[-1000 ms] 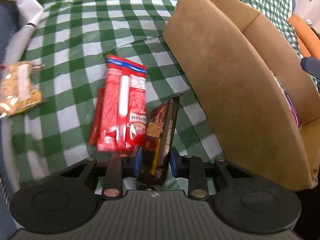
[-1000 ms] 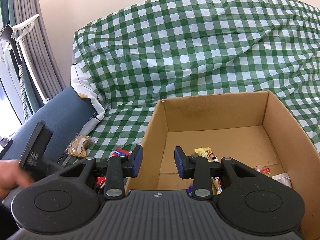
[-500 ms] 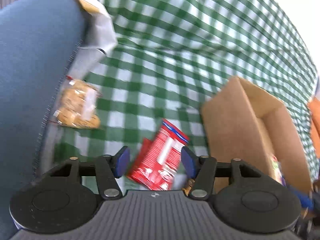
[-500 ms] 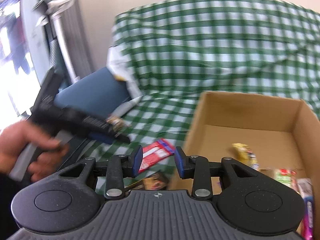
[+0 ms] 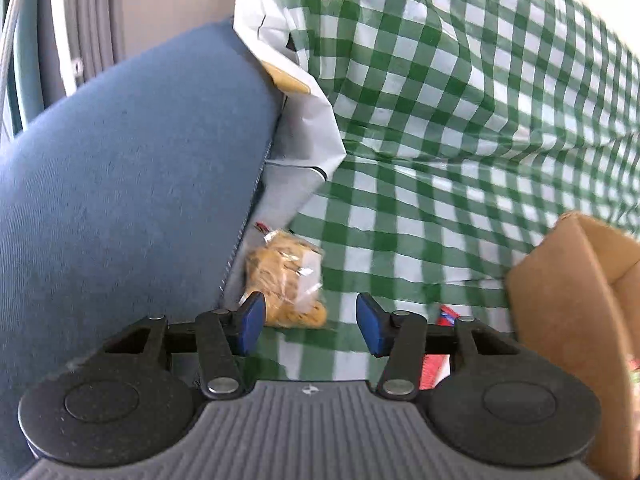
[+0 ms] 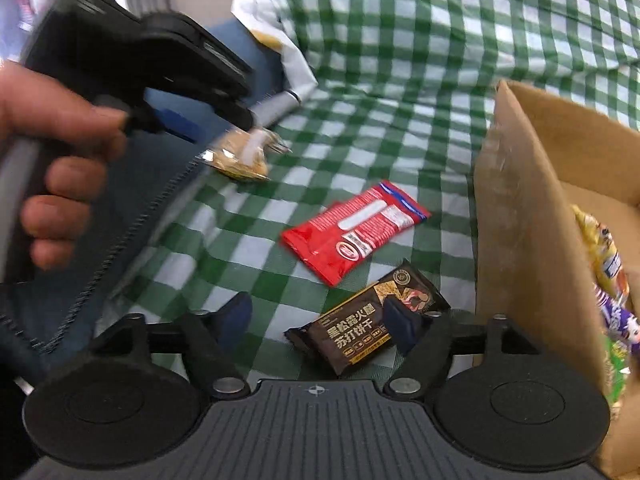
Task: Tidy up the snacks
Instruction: 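Grasp the dark cracker pack with the right tool while the left tool grasps the clear cookie bag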
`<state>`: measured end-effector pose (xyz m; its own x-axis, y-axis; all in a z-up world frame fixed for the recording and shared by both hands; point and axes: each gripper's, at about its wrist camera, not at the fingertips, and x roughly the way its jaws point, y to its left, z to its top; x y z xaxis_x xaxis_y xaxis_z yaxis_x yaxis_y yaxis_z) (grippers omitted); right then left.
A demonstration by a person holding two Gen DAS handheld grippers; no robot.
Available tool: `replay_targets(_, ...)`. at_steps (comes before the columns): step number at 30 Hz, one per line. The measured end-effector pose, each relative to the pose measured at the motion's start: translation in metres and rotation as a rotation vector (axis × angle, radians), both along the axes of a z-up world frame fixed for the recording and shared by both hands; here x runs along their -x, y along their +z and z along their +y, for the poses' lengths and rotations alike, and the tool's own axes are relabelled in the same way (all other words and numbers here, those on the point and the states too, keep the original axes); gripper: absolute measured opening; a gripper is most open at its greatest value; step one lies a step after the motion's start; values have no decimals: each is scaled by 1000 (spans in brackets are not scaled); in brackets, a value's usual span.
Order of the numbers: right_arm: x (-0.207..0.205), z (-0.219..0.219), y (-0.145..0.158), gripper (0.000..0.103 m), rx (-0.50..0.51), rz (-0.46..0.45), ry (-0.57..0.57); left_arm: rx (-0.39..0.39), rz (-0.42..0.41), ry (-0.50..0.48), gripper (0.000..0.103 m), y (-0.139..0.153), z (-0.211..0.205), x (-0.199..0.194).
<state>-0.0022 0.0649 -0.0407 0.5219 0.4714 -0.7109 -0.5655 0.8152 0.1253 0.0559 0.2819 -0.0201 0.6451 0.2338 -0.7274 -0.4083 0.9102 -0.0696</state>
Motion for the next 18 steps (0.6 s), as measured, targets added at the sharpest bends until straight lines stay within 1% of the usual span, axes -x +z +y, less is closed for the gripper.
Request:
replay_targets(1, -3, 3, -5, 81, 19, 4, -15, -44, 6, -6, 57, -1, -4, -4)
replay_targets(3, -10, 10, -16, 81, 67, 23, -55, -108, 21, -22, 65, -5, -12, -14)
replay_targets(4, -11, 11, -20, 81, 78, 34, -69, -132, 29, -32, 72, -7, -16, -19)
replay_targets(5, -13, 12, -24, 81, 90, 42, -81, -153, 41, -42, 75, -9, -20, -24)
replay_targets(7, -17, 13, -29, 81, 113, 53, -115, -191, 76, -48, 78, -17, -26, -36)
replay_targets(9, -22, 13, -32, 81, 116, 71, -143, -222, 107, -35, 78, -26, -26, -46)
replay_targets(13, -33, 7, -39, 80, 110, 145, -196, -222, 136, -27, 78, -40, -22, -62)
replay_targets(16, -33, 7, -40, 79, 109, 142, -197, -243, 160, -24, 78, -50, -23, -71)
replay_targets(18, -32, 6, -40, 72, 111, 131, -189, -255, 169, -24, 77, -51, -24, -73)
